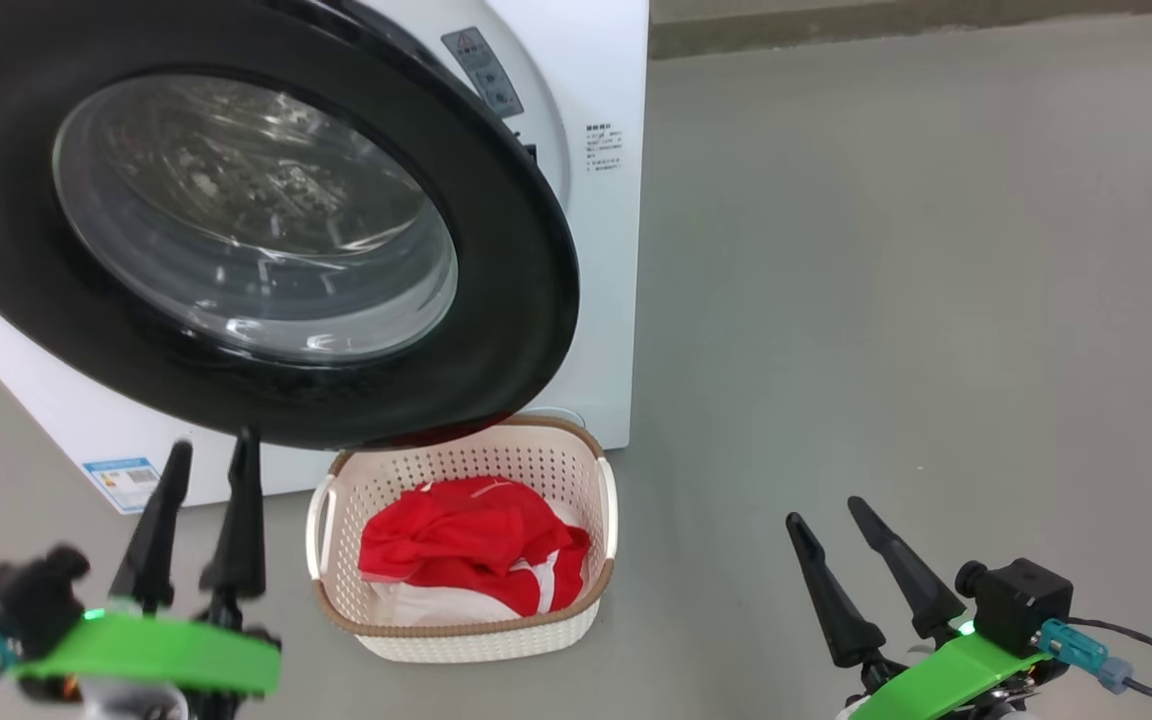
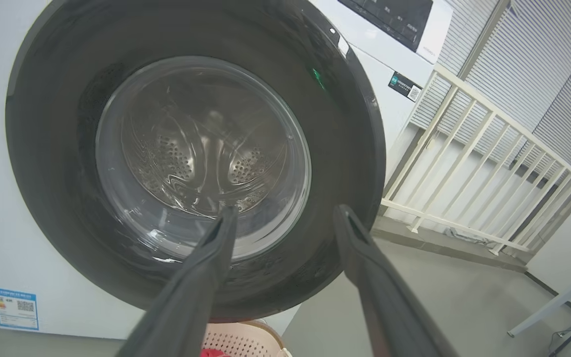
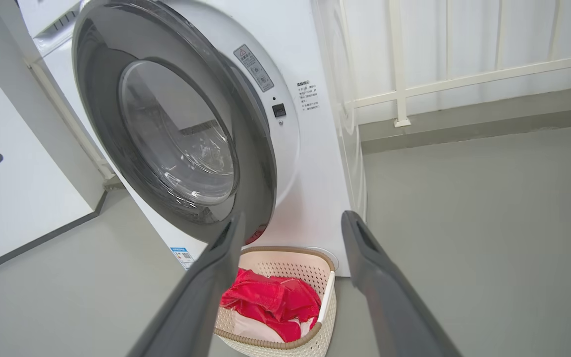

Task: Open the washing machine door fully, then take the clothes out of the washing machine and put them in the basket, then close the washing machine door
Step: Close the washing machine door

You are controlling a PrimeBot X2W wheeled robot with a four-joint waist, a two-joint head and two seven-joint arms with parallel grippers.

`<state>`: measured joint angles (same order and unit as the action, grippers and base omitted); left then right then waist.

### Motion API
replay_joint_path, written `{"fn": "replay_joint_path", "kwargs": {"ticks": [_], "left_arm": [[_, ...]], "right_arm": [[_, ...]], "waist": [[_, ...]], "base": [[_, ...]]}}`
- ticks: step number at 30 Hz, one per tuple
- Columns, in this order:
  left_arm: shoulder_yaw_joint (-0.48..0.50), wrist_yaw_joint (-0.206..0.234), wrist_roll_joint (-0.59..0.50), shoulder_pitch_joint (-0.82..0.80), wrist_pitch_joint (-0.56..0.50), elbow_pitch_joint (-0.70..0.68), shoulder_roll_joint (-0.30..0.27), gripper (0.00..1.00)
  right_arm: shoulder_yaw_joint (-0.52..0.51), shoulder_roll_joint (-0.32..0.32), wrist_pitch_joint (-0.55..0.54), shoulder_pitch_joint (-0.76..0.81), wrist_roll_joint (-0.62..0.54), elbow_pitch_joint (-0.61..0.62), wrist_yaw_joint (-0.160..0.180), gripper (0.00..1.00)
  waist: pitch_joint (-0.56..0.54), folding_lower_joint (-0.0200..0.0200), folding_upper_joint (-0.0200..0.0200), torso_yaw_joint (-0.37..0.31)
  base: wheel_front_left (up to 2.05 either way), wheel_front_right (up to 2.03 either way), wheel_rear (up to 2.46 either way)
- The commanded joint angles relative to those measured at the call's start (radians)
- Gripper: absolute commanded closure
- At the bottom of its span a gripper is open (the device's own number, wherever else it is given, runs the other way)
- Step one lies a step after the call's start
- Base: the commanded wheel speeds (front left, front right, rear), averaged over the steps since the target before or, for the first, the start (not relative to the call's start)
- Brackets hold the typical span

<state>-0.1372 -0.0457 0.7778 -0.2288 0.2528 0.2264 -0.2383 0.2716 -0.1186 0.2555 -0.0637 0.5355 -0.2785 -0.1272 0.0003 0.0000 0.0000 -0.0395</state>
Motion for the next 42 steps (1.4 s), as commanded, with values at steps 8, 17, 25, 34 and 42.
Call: {"fn": "replay_joint_path", "kwargs": {"ticks": [8,17,25,34,42], "left_arm": [[0.111,0.029,-0.292,0.173,0.009,-0.184,-0.02,0.0],[0.188,0.033,-0.53,0.308,0.009,-0.206,0.056,0.0],[0.265,-0.015,-0.583,0.353,0.009,-0.156,0.13,0.0],[0.299,-0.048,-0.616,0.344,0.009,-0.144,0.161,0.0],[0.308,-0.063,-0.658,0.347,0.009,-0.141,0.171,0.0]], "right_arm": [[-0.02,0.004,0.006,0.017,-0.023,0.066,-0.003,0.0],[-0.044,0.013,0.006,0.041,-0.045,0.102,-0.003,0.0],[-0.049,0.013,0.006,0.046,-0.049,0.112,-0.003,0.0],[-0.051,0.01,0.006,0.049,-0.054,0.114,-0.003,0.0],[-0.054,0.018,0.006,0.051,-0.055,0.113,-0.003,0.0]], "waist": [[-0.033,0.0,0.0,0.009],[-0.046,0.0,0.0,0.013],[-0.047,0.0,0.0,0.01],[-0.047,0.0,0.0,0.008],[-0.045,0.0,0.0,0.005]], "base": [[0.0,0.0,0.0],[0.0,0.0,0.0],[0.0,0.0,0.0],[0.0,0.0,0.0],[0.0,0.0,0.0]]}}
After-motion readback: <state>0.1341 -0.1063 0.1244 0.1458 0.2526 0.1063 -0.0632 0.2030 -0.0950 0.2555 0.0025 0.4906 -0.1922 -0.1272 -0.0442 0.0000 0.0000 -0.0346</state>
